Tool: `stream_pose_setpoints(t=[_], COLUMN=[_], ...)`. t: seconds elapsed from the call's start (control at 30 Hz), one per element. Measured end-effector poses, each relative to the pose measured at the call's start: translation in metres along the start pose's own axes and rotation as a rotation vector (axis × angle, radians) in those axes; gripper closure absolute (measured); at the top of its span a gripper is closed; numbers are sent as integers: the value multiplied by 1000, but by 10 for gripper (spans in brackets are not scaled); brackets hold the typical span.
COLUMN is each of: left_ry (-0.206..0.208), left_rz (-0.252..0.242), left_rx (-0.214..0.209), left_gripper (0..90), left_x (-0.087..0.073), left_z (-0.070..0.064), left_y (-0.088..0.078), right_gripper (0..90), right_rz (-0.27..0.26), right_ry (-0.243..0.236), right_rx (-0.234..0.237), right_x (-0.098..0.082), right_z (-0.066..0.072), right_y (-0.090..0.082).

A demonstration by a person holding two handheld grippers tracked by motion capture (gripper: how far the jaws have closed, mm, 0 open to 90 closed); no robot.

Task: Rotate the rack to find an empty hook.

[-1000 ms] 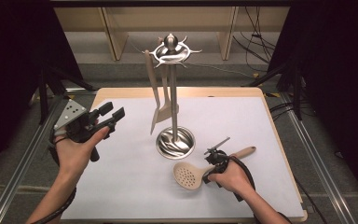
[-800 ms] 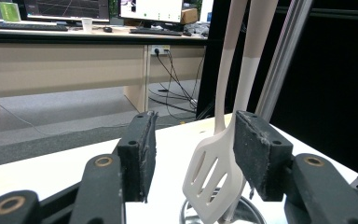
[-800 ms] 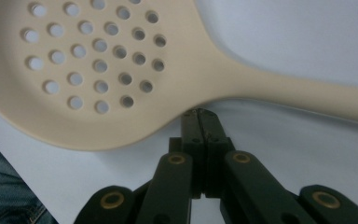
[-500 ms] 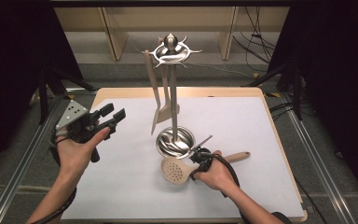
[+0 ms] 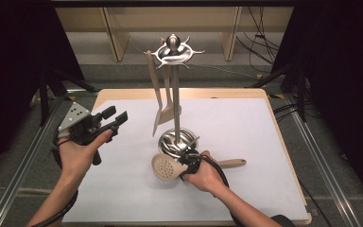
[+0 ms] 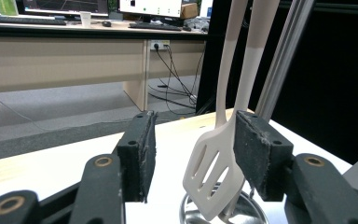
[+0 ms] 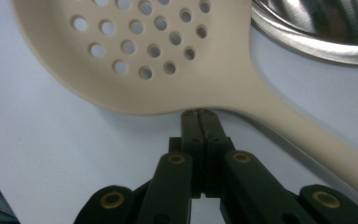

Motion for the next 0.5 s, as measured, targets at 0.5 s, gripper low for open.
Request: stream_pose_setpoints(t=[0.5], left_ry=[40], left_rz=[48], left_rx=[-46], left_gripper=[473], left_x=[-14], left_z=[-20], left_y=[10], right_gripper=[730], right_rz=[-368], right_ry=[131], right_rx=[-121], right_x=[-62], right_z=[-81], right_y=[-92])
Point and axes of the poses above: each handheld gripper's, and its own axes: y roughly forward along the jaws, x roughly out of its top, z roughly to its left, the point moved 8 cm from there along y, roughly forward along the jaws, and after that the axes turned 8 degrees about y, right-handed, at the moved point
